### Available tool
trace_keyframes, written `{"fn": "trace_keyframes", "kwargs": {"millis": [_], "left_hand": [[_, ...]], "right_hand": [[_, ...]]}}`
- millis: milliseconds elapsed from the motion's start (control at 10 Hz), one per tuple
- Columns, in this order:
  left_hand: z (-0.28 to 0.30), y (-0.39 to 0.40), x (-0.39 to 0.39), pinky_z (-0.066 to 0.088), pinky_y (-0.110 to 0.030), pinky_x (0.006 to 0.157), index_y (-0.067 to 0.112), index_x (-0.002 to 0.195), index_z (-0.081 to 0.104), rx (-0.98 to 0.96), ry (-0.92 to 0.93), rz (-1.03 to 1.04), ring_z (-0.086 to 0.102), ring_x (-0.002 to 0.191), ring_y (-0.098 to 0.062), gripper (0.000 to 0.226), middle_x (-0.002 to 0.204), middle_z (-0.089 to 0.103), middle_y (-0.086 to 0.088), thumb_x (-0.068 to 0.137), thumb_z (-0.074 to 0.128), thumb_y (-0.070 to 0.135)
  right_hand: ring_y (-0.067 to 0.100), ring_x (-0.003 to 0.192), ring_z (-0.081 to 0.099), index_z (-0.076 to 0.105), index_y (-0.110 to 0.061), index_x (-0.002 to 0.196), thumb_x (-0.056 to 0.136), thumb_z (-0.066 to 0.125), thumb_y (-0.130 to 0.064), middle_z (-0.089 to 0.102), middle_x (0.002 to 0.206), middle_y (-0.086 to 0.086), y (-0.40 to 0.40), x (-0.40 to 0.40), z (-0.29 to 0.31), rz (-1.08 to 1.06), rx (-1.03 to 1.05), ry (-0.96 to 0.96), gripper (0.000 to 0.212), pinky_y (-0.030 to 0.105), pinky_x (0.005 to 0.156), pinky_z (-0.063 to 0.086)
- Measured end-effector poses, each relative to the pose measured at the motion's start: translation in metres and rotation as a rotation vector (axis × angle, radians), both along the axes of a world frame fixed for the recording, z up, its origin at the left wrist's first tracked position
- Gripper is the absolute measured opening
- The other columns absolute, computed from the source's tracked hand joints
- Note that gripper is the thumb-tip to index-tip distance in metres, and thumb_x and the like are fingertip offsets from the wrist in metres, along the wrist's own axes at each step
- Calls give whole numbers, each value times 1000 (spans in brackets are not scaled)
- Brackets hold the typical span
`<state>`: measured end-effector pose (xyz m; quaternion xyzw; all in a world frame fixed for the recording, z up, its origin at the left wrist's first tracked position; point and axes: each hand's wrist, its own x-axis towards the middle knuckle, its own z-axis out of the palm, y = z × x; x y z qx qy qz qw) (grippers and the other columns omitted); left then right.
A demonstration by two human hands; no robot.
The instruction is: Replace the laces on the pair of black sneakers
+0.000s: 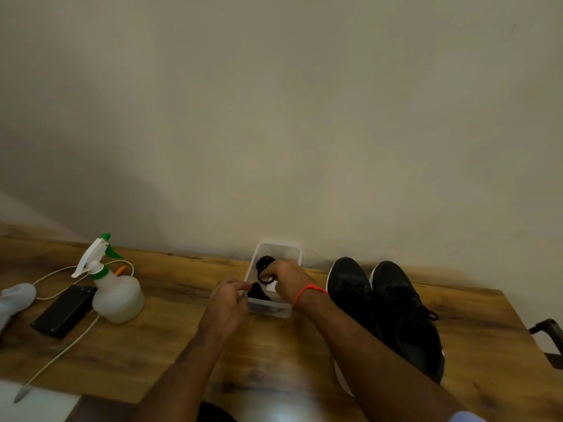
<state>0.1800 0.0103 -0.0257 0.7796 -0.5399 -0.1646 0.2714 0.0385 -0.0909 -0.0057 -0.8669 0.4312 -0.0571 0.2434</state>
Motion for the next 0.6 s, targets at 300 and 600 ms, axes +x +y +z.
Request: {"fn": "trace_keyframes", "kwargs": {"millis": [300,600], "left_hand": [[10,9,-14,42,-26,101,17,123,71,11,-75,-94,51,125,-16,25,138,51,-1,100,61,16],[16,23,-28,45,-34,105,17,126,70,76,-100,-94,50,130,-22,28,146,49,-6,98,63,20]], "right_hand": [[24,139,38,53,-12,143,90,58,7,46,150,7,36,-52,4,42,-107,4,57,31,116,29],[28,142,37,47,-10,147,95,59,-10,41,154,10,55,-119,30,-96,-125,-69,54,35,120,27]]}}
